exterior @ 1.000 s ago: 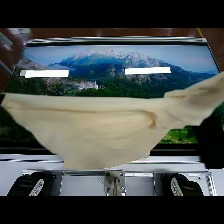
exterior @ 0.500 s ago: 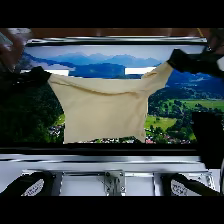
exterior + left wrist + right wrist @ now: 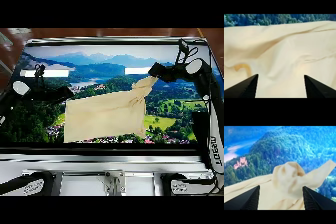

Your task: Fold the shirts.

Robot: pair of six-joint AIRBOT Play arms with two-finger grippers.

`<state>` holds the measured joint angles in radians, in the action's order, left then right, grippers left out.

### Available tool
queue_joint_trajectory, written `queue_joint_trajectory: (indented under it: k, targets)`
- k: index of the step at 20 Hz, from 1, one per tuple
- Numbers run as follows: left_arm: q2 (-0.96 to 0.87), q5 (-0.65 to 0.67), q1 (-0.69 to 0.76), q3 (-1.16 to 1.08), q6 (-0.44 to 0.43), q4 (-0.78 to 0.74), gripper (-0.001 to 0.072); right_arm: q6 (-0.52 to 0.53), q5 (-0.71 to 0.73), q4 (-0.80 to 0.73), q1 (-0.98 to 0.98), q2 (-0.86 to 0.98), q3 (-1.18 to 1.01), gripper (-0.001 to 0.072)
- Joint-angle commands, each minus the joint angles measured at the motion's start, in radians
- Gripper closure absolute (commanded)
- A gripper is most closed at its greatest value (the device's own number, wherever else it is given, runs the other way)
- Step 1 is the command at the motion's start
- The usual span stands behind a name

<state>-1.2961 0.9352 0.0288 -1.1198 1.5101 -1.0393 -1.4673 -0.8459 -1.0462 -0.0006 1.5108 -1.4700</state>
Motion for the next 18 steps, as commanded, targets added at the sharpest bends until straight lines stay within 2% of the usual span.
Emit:
queue_joint_trajectory:
  k: [1, 3, 5, 7, 9, 13, 15, 18]
  targets:
    - [-0.013, 0.278, -0.093, -0.105, -0.079, -0.049, -0.0008, 0.119, -0.023, 0.006, -0.021, -0.073, -0.002, 0.0064]
    - [0.018, 0.467, -0.197, -0.166, -0.142, -0.064, -0.0007, 0.167, -0.084, -0.081, -0.060, -0.169, -0.002, 0.0064]
    - [0.089, 0.541, -0.298, -0.149, -0.175, -0.060, -0.0008, 0.163, -0.209, -0.250, -0.102, -0.258, -0.002, 0.0064]
    - [0.175, 0.567, -0.367, -0.072, -0.187, -0.057, -0.0009, 0.143, -0.393, -0.332, -0.152, -0.311, 0.000, 0.0064]
    - [0.258, 0.564, -0.401, 0.073, -0.233, -0.057, -0.0010, 0.150, -0.525, -0.310, -0.186, -0.316, 0.010, 0.0064]
    - [0.344, 0.464, -0.409, 0.379, -0.269, -0.002, -0.0010, 0.188, -0.512, -0.171, -0.206, -0.312, 0.138, 0.0064]
    - [0.338, 0.406, -0.409, 0.462, -0.288, 0.082, -0.0010, 0.224, -0.501, -0.079, -0.203, -0.312, 0.225, 0.0064]
    - [0.316, 0.371, -0.409, 0.522, -0.310, 0.045, -0.0010, 0.228, -0.494, -0.013, -0.203, -0.313, 0.328, 0.0064]
